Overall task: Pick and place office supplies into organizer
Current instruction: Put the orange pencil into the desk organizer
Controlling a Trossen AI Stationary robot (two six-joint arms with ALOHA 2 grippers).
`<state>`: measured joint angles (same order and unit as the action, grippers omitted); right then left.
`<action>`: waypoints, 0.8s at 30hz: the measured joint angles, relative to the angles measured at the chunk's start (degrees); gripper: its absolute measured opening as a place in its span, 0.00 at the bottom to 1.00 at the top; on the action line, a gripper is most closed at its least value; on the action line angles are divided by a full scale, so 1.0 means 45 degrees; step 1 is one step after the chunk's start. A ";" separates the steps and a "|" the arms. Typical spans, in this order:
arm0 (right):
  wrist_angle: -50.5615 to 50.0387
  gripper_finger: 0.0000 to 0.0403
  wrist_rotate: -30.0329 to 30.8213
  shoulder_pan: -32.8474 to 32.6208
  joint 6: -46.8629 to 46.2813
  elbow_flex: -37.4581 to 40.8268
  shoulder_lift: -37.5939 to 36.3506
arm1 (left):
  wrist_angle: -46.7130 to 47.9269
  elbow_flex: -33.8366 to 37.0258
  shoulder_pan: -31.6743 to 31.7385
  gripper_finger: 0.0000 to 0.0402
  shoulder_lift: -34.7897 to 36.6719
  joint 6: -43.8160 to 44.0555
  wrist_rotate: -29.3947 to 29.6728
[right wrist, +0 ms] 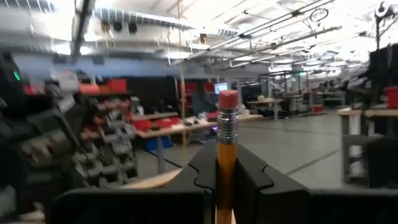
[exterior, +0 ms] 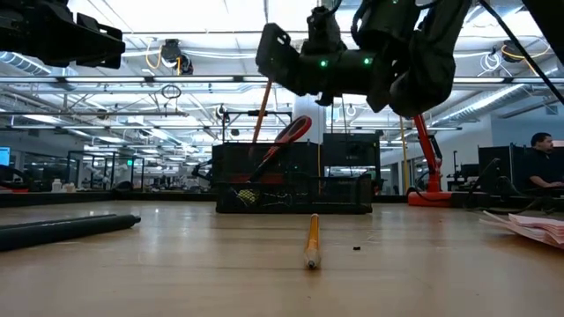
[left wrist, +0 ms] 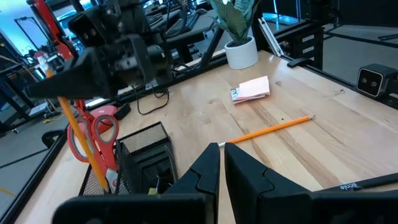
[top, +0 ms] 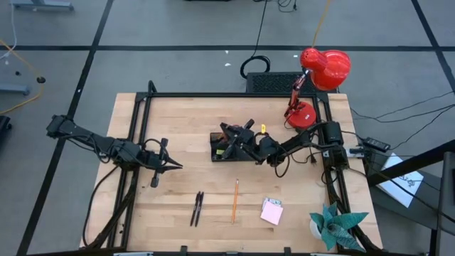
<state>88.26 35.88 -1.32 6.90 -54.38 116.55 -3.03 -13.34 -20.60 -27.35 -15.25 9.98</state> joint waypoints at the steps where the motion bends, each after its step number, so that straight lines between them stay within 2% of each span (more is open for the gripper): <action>1: 0.0179 0.03 -0.0004 0.0024 -0.0296 -0.0013 0.0124 | 0.0004 0.0000 0.0000 0.08 -0.0005 0.0000 0.0000; 11: 0.0350 0.03 0.0353 0.0142 -0.1410 -0.0079 0.1137 | -0.0025 0.0005 0.0000 0.08 -0.0005 0.0034 0.0000; 24: 0.0067 0.03 0.0397 0.0280 -0.1778 -0.0101 0.1234 | -0.0031 0.0002 0.0000 0.08 0.0000 0.0000 0.0010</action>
<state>88.56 37.67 -0.05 -1.10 -54.84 122.10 -3.17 -13.34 -20.60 -27.35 -15.25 10.02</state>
